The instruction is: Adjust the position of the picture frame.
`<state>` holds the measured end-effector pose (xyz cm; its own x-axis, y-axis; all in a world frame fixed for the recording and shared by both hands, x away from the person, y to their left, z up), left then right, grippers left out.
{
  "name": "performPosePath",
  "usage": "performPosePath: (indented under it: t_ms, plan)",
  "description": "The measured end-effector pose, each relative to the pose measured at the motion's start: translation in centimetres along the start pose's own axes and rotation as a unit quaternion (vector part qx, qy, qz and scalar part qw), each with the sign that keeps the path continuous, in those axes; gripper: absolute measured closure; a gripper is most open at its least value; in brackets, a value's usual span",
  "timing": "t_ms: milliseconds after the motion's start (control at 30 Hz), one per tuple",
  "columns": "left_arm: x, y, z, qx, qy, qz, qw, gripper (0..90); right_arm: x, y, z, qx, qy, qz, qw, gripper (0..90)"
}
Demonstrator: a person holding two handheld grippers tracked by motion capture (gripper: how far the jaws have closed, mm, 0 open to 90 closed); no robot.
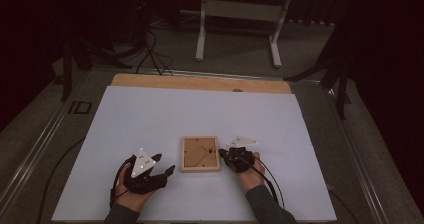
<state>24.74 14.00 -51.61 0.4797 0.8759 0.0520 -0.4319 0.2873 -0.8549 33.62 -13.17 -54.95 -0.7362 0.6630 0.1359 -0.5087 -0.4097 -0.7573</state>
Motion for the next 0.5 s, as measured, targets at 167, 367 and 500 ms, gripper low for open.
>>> performPosePath:
  t_ms: [167,367,500]
  plan:
    - [0.07,0.01,0.03,0.000,0.000,0.002,1.0000,39.2,0.16,-0.16,-0.27,-0.001,-0.004,0.003,1.0000,89.7]
    - [-0.04,0.00,0.20,-0.002,-0.001,0.000,1.0000,39.2,0.28,-0.26,-0.52,0.002,0.002,0.013,0.9999,89.6]
    - [0.09,0.02,0.27,-0.002,-0.002,0.001,1.0000,39.1,0.34,-0.30,-0.66,0.002,0.001,0.015,0.9999,89.6]
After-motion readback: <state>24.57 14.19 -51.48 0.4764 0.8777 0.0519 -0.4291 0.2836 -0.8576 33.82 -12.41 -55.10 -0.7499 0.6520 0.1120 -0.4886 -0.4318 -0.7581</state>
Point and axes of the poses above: each handheld gripper's, and its own axes: z roughly backward along the jaws, y roughly out of its underside, x roughly to its left, the point moved 3 cm from there along -z, roughly forward along the jaws, and after that the axes turned 8 degrees about -y, right-handed, at the moved point
